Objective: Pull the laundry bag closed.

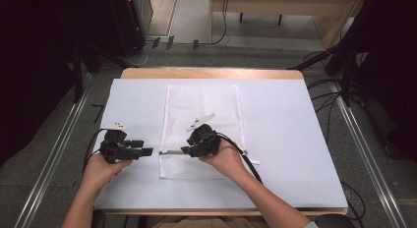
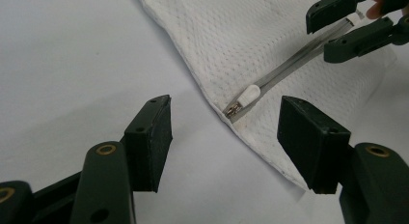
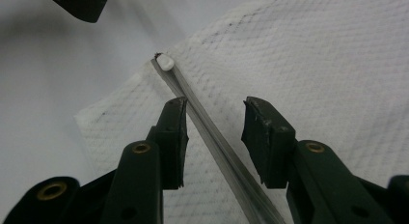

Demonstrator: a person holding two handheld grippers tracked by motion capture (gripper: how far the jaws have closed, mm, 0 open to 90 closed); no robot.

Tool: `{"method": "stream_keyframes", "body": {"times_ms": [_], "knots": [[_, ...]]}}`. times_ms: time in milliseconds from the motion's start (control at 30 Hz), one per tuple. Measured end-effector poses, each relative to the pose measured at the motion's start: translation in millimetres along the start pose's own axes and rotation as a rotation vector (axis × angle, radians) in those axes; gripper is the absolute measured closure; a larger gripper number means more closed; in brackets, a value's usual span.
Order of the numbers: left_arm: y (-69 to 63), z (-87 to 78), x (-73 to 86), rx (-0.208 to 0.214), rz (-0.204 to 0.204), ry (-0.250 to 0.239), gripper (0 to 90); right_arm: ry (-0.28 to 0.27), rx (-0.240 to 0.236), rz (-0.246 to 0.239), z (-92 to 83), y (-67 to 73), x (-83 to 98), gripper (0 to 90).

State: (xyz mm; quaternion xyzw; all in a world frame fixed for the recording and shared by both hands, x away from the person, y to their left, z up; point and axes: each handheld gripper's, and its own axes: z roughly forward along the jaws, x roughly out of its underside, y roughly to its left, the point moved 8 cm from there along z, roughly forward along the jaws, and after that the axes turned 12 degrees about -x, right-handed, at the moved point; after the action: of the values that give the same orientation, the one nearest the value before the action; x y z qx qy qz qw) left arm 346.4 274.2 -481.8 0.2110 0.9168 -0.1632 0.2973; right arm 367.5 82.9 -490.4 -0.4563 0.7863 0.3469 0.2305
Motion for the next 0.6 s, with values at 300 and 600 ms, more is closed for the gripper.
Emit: {"method": "stream_keyframes", "body": {"times_ms": [300, 600], "knots": [[1.6, 3.3, -3.3, -0.008, 0.009, 0.005, 37.6, -0.001, -0.027, -0.005, 12.1, 5.4, -8.0, 62.8], [3.7, 2.5, -3.3, -0.003, -0.005, 0.007, 37.8, 0.021, -0.075, -0.002, 32.1, 13.4, -12.7, 72.0]]}}
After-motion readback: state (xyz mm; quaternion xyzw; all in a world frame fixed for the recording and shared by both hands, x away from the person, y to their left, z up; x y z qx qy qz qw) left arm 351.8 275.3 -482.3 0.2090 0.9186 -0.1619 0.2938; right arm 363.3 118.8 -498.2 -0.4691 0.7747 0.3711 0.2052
